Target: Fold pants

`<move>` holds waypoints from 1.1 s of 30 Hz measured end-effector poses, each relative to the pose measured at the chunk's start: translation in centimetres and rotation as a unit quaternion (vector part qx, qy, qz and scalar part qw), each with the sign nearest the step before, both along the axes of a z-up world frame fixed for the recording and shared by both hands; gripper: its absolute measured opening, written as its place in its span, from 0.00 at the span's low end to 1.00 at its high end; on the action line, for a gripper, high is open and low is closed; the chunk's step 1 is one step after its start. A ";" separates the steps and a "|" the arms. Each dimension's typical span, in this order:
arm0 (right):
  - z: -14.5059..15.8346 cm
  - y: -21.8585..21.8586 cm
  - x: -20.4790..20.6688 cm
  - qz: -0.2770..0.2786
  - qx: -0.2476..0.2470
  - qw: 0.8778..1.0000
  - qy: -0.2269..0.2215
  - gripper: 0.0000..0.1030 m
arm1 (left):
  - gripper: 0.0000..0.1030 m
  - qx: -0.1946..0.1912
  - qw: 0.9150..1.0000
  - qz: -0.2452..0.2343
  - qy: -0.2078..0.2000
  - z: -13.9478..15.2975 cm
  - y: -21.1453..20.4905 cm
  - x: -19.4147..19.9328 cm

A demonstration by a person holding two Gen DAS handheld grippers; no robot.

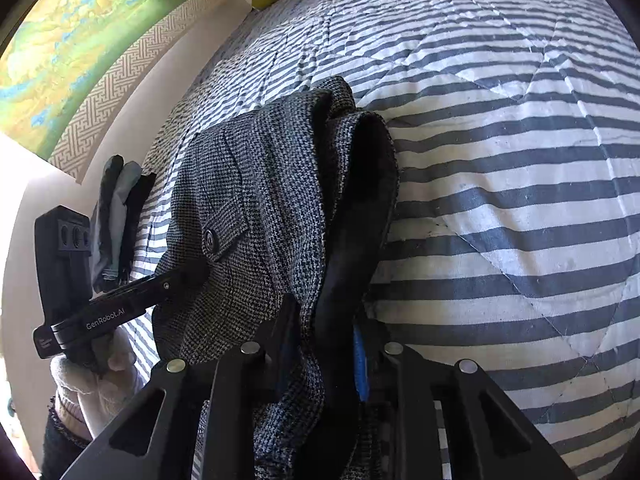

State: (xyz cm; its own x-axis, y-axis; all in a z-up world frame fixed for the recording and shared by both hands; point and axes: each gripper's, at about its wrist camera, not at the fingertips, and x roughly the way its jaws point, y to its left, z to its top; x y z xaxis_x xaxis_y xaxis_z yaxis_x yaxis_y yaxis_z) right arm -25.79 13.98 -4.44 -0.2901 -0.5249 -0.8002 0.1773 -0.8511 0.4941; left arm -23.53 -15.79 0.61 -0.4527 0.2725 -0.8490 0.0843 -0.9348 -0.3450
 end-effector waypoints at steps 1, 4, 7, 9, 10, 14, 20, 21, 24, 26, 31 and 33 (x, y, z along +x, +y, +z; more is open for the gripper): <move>0.4 -0.2 0.3 -0.002 0.006 1.000 0.005 0.19 | 0.13 0.000 1.000 -0.001 0.005 0.6 0.0 0.4; 1.7 -0.3 1.1 -0.011 0.007 1.000 0.019 0.18 | 0.12 -0.003 1.000 -0.007 0.020 2.3 -0.4 1.7; 3.4 -1.3 2.2 -0.007 0.013 0.999 0.038 0.18 | 0.12 -0.012 0.999 -0.007 0.032 3.8 -0.9 3.1; 4.6 -2.1 2.9 -0.002 0.011 0.999 0.046 0.18 | 0.12 -0.014 0.999 -0.002 0.041 4.9 -1.7 4.4; 5.1 -2.5 3.3 0.001 0.010 0.999 0.050 0.18 | 0.12 -0.013 0.999 0.002 0.045 5.5 -2.1 5.0; 7.6 -5.3 4.8 0.020 0.006 0.997 0.074 0.18 | 0.12 -0.018 0.997 0.025 0.066 8.4 -5.5 7.9; 11.9 -12.6 6.9 0.063 -0.006 0.990 0.123 0.17 | 0.12 -0.038 0.991 0.076 0.106 13.9 -13.8 12.5; 12.7 -14.2 7.1 0.071 -0.009 0.989 0.131 0.17 | 0.12 -0.044 0.989 0.085 0.111 14.9 -15.3 13.1; 15.0 -19.3 7.1 0.091 -0.029 0.984 0.152 0.17 | 0.12 -0.060 0.982 0.121 0.130 17.8 -20.6 15.0; 16.2 -22.8 6.8 0.101 -0.043 0.981 0.160 0.17 | 0.12 -0.078 0.977 0.142 0.139 19.6 -24.2 15.9; 18.4 -32.3 6.3 0.125 -0.063 0.972 0.189 0.17 | 0.12 -0.105 0.964 0.194 0.147 21.8 -33.3 17.0; 18.9 -36.0 5.8 0.131 -0.071 0.969 0.197 0.17 | 0.12 -0.119 0.959 0.209 0.149 22.2 -36.1 17.0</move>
State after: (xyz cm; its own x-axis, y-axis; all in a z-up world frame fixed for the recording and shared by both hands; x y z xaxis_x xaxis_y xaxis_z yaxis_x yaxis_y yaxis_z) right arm -20.00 -22.01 14.50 -0.4003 -0.7188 -0.5684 0.5771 -0.6796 0.4529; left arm -6.57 -51.90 22.85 -0.7128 -0.1712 -0.6802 0.3999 -0.8958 -0.1937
